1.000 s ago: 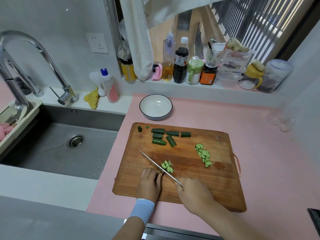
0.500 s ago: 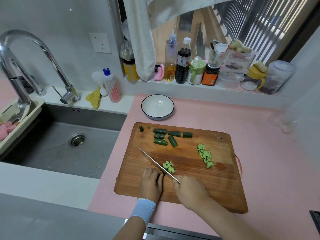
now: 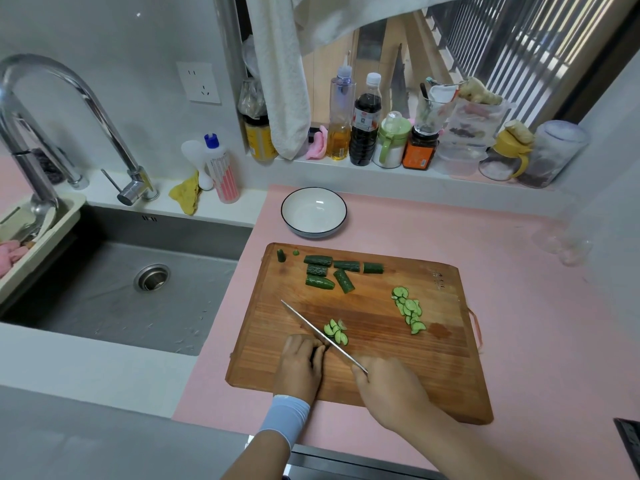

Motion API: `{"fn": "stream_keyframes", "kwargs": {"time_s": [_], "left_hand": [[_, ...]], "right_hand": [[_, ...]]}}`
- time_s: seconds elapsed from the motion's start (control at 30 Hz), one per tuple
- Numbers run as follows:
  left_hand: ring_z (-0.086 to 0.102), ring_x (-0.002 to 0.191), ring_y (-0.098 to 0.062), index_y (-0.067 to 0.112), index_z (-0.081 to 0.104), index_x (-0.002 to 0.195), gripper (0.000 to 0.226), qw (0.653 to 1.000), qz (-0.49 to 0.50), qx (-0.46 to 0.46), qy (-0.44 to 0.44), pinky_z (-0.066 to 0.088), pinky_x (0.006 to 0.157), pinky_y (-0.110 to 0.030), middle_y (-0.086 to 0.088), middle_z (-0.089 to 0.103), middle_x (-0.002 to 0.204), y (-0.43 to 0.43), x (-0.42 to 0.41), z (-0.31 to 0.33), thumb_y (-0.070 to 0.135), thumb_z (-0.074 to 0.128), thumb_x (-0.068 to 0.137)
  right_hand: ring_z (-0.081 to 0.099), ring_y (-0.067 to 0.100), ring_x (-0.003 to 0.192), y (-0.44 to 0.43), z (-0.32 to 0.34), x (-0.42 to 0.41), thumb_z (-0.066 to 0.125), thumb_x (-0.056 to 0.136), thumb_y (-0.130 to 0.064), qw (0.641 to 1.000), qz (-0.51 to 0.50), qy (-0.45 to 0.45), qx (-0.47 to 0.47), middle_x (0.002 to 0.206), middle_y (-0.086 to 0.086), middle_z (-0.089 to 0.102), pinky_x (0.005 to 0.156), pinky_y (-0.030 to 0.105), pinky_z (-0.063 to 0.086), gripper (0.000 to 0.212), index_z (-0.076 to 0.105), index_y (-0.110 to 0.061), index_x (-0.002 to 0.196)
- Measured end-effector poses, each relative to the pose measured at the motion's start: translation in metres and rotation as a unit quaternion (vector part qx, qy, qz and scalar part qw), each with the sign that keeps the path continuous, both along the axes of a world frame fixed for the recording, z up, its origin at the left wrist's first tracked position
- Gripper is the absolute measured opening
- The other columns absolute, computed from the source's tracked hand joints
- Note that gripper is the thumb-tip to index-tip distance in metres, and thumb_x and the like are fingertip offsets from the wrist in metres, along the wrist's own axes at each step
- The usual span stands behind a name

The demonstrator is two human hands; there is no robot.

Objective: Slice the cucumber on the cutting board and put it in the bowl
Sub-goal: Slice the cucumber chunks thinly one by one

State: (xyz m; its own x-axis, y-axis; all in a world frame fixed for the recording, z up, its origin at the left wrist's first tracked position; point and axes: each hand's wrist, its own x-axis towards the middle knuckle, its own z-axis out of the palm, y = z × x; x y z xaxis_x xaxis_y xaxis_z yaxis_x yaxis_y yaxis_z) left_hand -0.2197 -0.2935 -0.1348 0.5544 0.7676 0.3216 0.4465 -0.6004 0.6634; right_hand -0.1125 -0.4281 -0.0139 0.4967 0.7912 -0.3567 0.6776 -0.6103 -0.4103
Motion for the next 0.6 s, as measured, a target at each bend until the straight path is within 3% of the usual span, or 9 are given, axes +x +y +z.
{"fn": "stream_keyframes", "kwargs": {"time_s": [0.1, 0.2, 0.47, 0.6], "left_hand": [[0.048, 0.083, -0.010, 0.014, 0.065, 0.077, 0.015, 1.000, 0.002, 0.003, -0.003, 0.035, 0.080, -0.010, 0.003, 0.058, 0.081, 0.000, 0.000, 0.000, 0.005, 0.077, 0.079], [0.049, 0.083, -0.012, 0.013, 0.064, 0.076, 0.014, 1.000, 0.002, 0.009, 0.001, 0.038, 0.078, -0.014, 0.002, 0.057, 0.080, 0.000, 0.000, -0.002, 0.006, 0.076, 0.080], [0.049, 0.084, -0.013, 0.013, 0.065, 0.078, 0.013, 1.000, -0.008, 0.019, -0.001, 0.035, 0.078, -0.012, 0.002, 0.058, 0.081, -0.002, -0.001, 0.000, 0.007, 0.076, 0.079], [0.051, 0.084, -0.013, 0.014, 0.066, 0.078, 0.012, 1.000, -0.002, 0.012, 0.000, 0.039, 0.077, -0.014, 0.002, 0.059, 0.082, -0.001, -0.001, -0.002, 0.008, 0.077, 0.079]], "right_hand": [[0.051, 0.021, 0.066, 0.002, -0.003, -0.001, 0.039, 0.102, -0.035, 1.000, -0.005, 0.004, -0.007, 0.064, -0.006, 0.051, 0.055, 0.035, 0.034, 0.034, 0.043, -0.030, 0.069], [0.061, 0.026, 0.079, 0.009, -0.006, -0.003, 0.039, 0.101, -0.033, 1.000, -0.009, 0.003, -0.011, 0.077, -0.002, 0.064, 0.062, 0.032, 0.037, 0.025, 0.055, -0.026, 0.082], [0.064, 0.031, 0.091, 0.020, -0.002, -0.003, 0.039, 0.102, -0.035, 0.999, -0.021, 0.019, -0.021, 0.093, 0.004, 0.071, 0.066, 0.031, 0.038, 0.024, 0.059, -0.029, 0.089], [0.064, 0.030, 0.088, 0.019, -0.001, -0.002, 0.040, 0.102, -0.037, 0.999, -0.027, 0.030, -0.017, 0.091, 0.003, 0.070, 0.065, 0.032, 0.038, 0.024, 0.049, -0.032, 0.081]]}}
